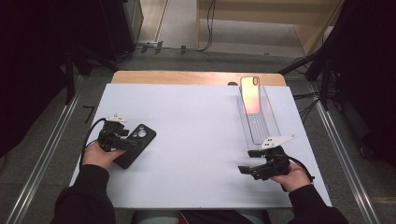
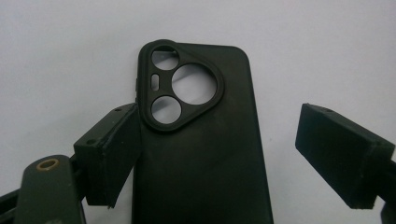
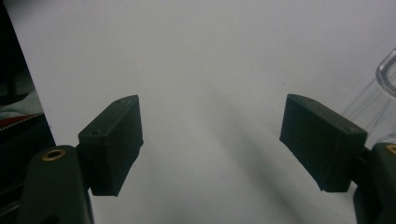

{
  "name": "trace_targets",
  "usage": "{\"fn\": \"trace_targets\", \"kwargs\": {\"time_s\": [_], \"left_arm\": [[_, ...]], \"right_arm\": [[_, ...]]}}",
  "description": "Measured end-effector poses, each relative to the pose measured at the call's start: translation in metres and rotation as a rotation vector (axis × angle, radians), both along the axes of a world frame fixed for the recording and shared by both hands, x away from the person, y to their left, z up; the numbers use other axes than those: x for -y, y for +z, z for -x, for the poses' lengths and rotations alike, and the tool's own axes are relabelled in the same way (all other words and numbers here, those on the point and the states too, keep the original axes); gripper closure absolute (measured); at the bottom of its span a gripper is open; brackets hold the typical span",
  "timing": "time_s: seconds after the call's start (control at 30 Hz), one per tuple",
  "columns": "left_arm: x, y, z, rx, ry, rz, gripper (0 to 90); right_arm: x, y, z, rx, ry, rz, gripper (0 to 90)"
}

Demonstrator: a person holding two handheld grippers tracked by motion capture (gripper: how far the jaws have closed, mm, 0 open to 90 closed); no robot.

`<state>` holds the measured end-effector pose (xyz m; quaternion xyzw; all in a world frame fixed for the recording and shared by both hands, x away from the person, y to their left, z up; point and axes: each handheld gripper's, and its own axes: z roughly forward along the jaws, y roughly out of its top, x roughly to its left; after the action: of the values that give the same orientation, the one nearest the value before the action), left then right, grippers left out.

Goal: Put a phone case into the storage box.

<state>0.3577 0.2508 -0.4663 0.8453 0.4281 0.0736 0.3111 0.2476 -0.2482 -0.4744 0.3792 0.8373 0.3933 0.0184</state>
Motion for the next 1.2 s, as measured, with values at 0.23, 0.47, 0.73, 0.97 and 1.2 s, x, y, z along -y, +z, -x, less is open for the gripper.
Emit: {"fn": "trace_targets", "kwargs": {"time_s": [0.23,0.47,0.73,0.97,1.2], "left_arm": [[0.001,-0.009,0.000,-0.009,-0.005,-0.058,14.9],[0.005,-0.017,0.000,-0.010,-0.001,-0.109,14.2],[0.011,-0.024,0.007,0.052,-0.013,-0.169,11.8],[0.013,-0.026,0.009,0.068,0.014,-0.171,12.4],[0.014,-0.026,0.010,0.075,0.043,-0.164,14.3]], "right_arm": [[-0.002,0.000,0.001,-0.007,0.003,0.004,19.5],[-0.002,-0.001,0.000,-0.006,0.002,0.007,19.5],[-0.003,-0.001,0.001,-0.011,0.007,0.014,19.5],[-0.003,-0.001,0.001,-0.009,0.006,0.016,19.5],[-0.004,-0.002,0.001,-0.013,0.009,0.017,19.6]]}}
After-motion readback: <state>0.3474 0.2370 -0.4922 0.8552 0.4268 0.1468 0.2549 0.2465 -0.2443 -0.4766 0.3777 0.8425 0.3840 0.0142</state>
